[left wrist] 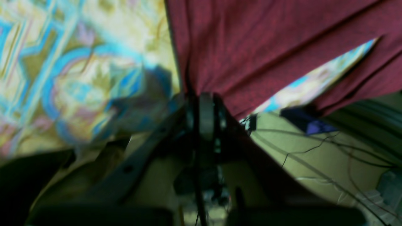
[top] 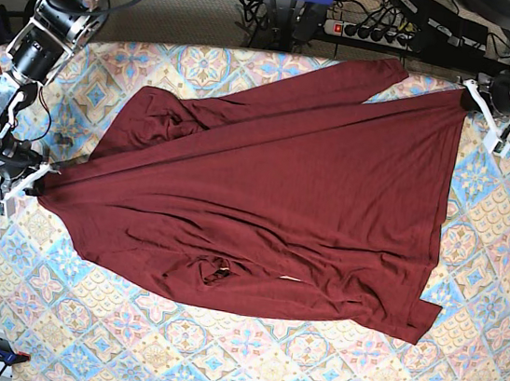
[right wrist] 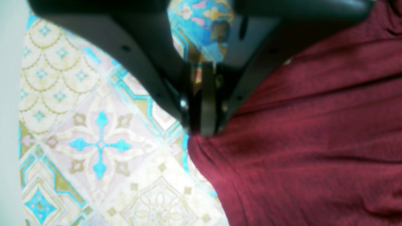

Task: Layout the t-shirt on the table in an organized manner, then fold the t-shirt properly
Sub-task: 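Release the shoulder with the left gripper and lift it away, then lower the left gripper onto the shirt body and grasp the fabric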

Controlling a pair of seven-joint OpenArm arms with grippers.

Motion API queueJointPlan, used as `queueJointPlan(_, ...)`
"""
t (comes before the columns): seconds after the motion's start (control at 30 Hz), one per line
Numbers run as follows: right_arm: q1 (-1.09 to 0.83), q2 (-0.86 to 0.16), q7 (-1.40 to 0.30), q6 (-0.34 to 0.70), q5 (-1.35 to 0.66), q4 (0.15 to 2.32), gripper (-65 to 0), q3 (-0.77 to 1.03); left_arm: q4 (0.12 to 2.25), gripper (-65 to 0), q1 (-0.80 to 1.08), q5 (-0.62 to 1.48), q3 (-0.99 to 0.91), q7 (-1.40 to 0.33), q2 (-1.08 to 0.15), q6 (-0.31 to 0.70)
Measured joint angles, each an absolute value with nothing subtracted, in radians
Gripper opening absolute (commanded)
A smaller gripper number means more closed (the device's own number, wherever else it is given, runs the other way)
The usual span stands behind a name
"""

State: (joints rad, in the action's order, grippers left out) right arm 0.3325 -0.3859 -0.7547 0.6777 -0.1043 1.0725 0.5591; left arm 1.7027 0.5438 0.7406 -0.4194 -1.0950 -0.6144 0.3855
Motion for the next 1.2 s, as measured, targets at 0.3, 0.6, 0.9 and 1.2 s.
queueJointPlan(0.3, 0.331, -0.385, -0.756, 0.677, -0.104, 1.073, -65.0, 0.559, 1.708, -35.6, 0.526, 0.786, -0.419, -1.159, -0.615, 0.385)
queueJointPlan(0.6, 0.331, -0.385, -0.756, 0.677, -0.101, 1.073, -65.0, 0.559, 1.705, -35.0, 0.447, 1.008, -0.662, -1.165, -0.582, 0.381)
queueJointPlan(0.9, 0.332, -0.385, -0.756, 0.677, -0.104, 1.073, -65.0, 0.559, 1.667, -35.0, 0.228, 0.831, -0.533, -1.163, -0.439, 0.376)
queueJointPlan(1.2, 0.332, -0.385, -0.756, 0.677, -0.104, 1.073, -65.0, 0.559, 1.547, -35.0, 0.112, 0.662, -0.503, -1.157, -0.346, 0.375)
